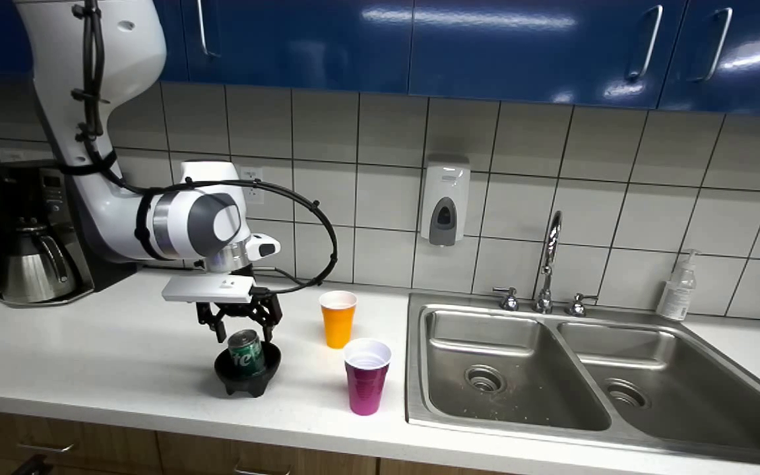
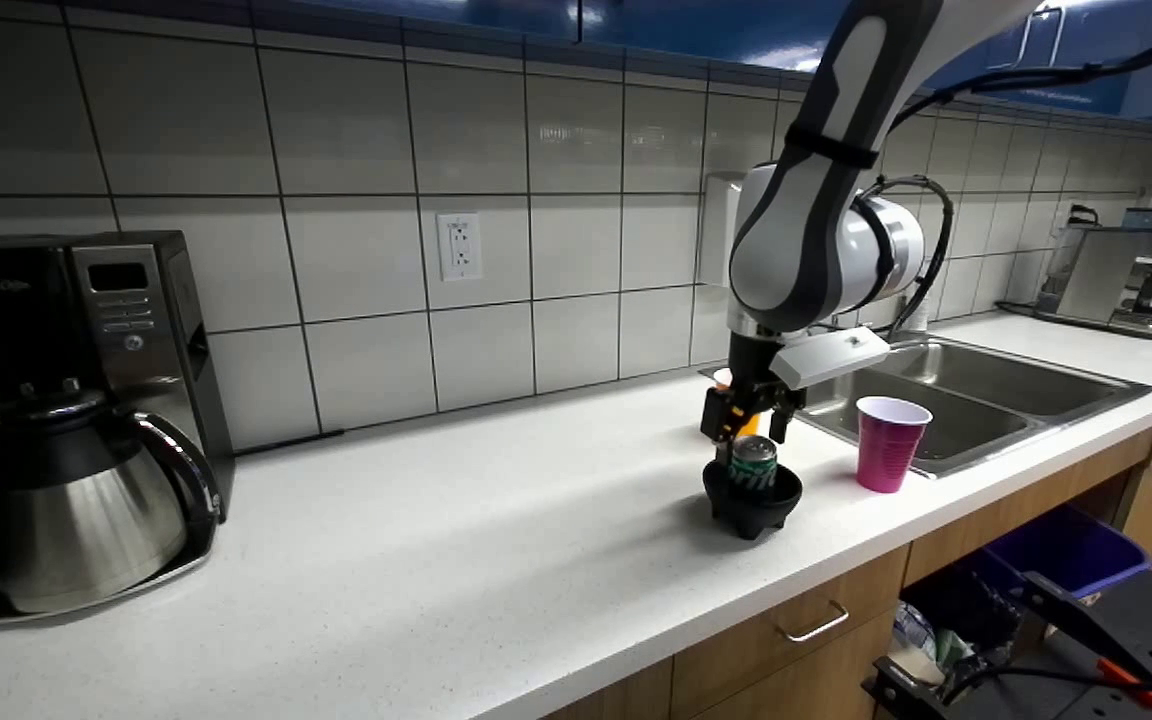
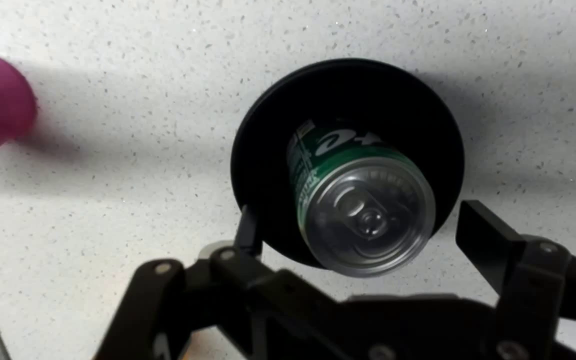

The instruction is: Put the green can in the bowl

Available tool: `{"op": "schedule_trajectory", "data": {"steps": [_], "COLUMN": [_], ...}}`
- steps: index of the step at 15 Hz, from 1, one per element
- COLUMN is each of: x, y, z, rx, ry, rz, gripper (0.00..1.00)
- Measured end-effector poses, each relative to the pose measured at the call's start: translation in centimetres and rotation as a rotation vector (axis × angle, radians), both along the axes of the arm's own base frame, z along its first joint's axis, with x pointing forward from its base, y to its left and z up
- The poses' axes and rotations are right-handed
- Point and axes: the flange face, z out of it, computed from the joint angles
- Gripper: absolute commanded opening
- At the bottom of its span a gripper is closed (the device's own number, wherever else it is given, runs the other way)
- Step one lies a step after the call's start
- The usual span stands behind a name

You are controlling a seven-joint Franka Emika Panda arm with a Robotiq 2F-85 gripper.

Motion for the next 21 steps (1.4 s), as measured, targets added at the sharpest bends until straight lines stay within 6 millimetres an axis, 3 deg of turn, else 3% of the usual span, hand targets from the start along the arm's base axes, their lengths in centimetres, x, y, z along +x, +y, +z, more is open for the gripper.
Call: {"op": "schedule_trajectory", "data": {"steps": [9, 13, 21], "x": [0.1, -1.6, -6.4], "y": [1.3, 2.8, 8.0], "z": [4.1, 5.0, 7.5], "rx": [0.003, 0.019, 0.057], "ry": [-0.07, -0.068, -0.038], "rz": [0.025, 0.038, 0.083], "gripper": [1.0, 1.0, 1.0]}}
